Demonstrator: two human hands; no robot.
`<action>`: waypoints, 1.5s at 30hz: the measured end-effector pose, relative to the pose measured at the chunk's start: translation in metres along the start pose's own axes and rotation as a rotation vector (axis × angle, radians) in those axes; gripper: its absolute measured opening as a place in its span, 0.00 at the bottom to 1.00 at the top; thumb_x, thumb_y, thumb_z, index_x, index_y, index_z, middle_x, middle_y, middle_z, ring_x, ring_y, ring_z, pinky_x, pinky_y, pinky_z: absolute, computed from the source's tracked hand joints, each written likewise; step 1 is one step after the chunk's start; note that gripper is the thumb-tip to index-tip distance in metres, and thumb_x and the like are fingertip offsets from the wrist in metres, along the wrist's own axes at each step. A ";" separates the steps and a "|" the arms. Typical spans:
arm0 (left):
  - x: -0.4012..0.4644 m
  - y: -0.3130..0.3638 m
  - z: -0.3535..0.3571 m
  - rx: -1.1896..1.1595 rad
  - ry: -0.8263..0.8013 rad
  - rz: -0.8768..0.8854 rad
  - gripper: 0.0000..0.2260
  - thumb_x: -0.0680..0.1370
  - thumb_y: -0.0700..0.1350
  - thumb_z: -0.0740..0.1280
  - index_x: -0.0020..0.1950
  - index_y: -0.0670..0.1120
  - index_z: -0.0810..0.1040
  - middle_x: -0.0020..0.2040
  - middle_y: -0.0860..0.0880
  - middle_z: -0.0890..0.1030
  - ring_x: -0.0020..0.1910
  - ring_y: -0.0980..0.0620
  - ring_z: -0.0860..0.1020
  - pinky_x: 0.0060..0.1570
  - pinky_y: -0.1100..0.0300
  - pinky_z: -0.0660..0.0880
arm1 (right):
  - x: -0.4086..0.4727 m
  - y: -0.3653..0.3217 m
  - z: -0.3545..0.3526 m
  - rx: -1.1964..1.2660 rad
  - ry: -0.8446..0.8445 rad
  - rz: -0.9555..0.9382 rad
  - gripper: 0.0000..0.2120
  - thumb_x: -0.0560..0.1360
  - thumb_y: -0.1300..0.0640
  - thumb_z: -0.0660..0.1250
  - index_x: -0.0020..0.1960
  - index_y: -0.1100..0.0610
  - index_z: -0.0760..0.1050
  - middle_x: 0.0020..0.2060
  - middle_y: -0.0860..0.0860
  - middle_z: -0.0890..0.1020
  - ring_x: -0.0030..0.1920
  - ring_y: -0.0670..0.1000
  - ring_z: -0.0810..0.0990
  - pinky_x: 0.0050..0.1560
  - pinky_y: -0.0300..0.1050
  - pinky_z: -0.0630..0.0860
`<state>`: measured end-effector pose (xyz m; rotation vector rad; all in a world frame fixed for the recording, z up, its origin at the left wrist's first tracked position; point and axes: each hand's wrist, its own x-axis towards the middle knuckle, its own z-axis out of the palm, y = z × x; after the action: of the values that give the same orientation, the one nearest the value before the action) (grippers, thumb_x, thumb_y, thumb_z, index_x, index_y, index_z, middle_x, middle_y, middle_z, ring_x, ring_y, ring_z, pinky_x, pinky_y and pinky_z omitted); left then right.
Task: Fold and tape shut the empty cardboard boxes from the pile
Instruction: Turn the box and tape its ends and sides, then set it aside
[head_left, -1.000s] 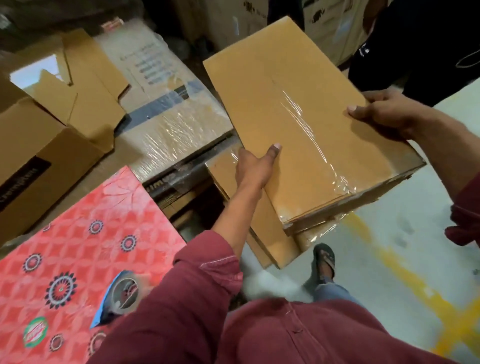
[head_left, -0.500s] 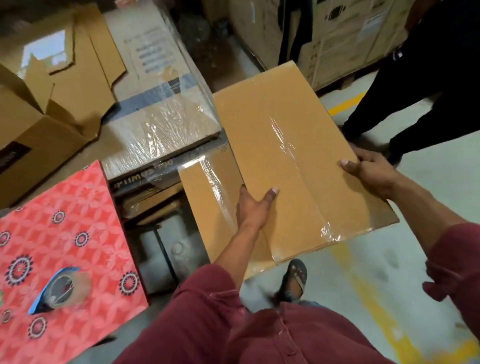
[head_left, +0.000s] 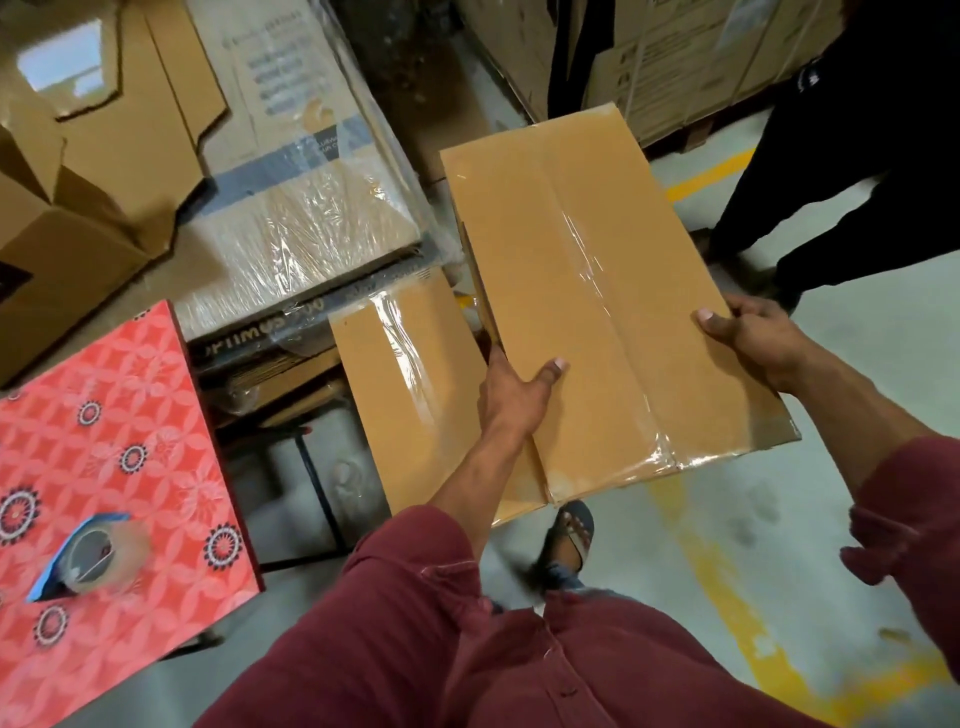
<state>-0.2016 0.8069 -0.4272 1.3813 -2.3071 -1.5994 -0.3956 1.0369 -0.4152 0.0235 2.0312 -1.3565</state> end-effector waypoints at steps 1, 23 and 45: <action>0.001 0.002 0.003 -0.001 -0.008 0.002 0.46 0.65 0.72 0.72 0.77 0.51 0.67 0.69 0.51 0.79 0.68 0.45 0.77 0.68 0.44 0.75 | 0.002 0.002 -0.003 0.008 0.010 -0.003 0.12 0.82 0.54 0.69 0.64 0.52 0.80 0.52 0.53 0.86 0.49 0.56 0.84 0.58 0.57 0.79; 0.052 -0.062 0.030 0.078 -0.058 -0.222 0.41 0.74 0.57 0.78 0.79 0.42 0.62 0.75 0.42 0.73 0.73 0.40 0.72 0.70 0.45 0.74 | 0.063 0.073 0.033 0.066 -0.045 0.016 0.17 0.81 0.62 0.68 0.68 0.53 0.79 0.53 0.50 0.86 0.48 0.49 0.84 0.55 0.47 0.82; 0.020 -0.144 -0.018 -0.061 -0.268 -0.399 0.16 0.79 0.48 0.75 0.66 0.49 0.79 0.53 0.46 0.84 0.49 0.47 0.82 0.45 0.53 0.78 | 0.049 0.142 0.127 -1.015 0.249 0.039 0.35 0.80 0.46 0.64 0.82 0.53 0.54 0.80 0.65 0.55 0.80 0.66 0.54 0.73 0.72 0.57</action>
<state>-0.1129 0.7673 -0.5369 1.8020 -2.1855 -2.0593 -0.3133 0.9801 -0.5848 -0.2250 2.6869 -0.1828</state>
